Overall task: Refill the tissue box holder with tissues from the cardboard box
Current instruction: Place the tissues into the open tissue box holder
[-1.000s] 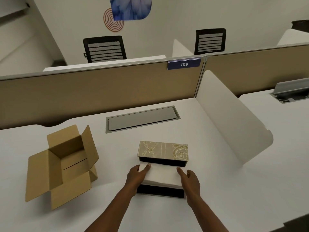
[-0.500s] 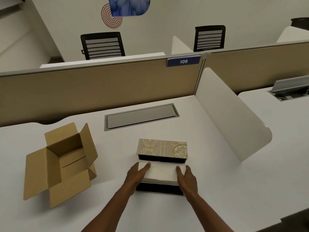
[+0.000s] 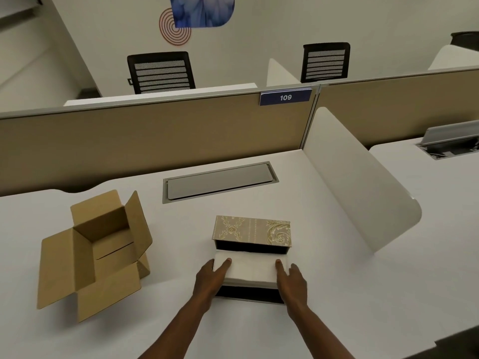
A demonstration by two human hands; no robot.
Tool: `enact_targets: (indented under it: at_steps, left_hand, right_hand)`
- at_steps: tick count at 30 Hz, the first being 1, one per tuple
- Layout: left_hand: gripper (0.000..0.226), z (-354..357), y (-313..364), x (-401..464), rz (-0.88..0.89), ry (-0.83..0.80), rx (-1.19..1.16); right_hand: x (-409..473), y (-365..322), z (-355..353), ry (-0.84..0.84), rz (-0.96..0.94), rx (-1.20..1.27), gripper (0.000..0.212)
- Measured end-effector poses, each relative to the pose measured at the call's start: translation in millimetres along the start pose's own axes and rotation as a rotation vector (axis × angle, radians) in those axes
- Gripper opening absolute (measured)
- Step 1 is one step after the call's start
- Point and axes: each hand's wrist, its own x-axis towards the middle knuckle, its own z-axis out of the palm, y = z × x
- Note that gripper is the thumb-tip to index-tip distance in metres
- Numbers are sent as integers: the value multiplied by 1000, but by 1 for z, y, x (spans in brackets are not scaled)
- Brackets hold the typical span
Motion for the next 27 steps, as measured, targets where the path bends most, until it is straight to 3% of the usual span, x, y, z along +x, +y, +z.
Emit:
enact_targets:
  at_steps: [4, 8, 17, 21, 25, 27]
  left_hand:
    - [36, -4, -1, -4, 34, -29, -2]
    - [51, -7, -2, -1, 49, -9, 15]
    - [32, -6, 4, 3, 74, -73, 6]
    - [55, -3, -2, 8, 82, -58, 67]
    - [62, -4, -9, 10, 103, -40, 110]
    - [68, -1, -9, 10, 132, 64, 177]
  right_hand:
    - [-5, 4, 2, -29, -18, -7, 76]
    - [-8, 6, 2, 1, -6, 18, 75]
    - [-12, 4, -1, -63, -56, 12, 73]
    - [-17, 5, 2, -70, -73, -22, 72]
    - [-14, 6, 0, -80, -92, -54, 68]
    - [-11, 6, 1, -59, -110, -74, 67]
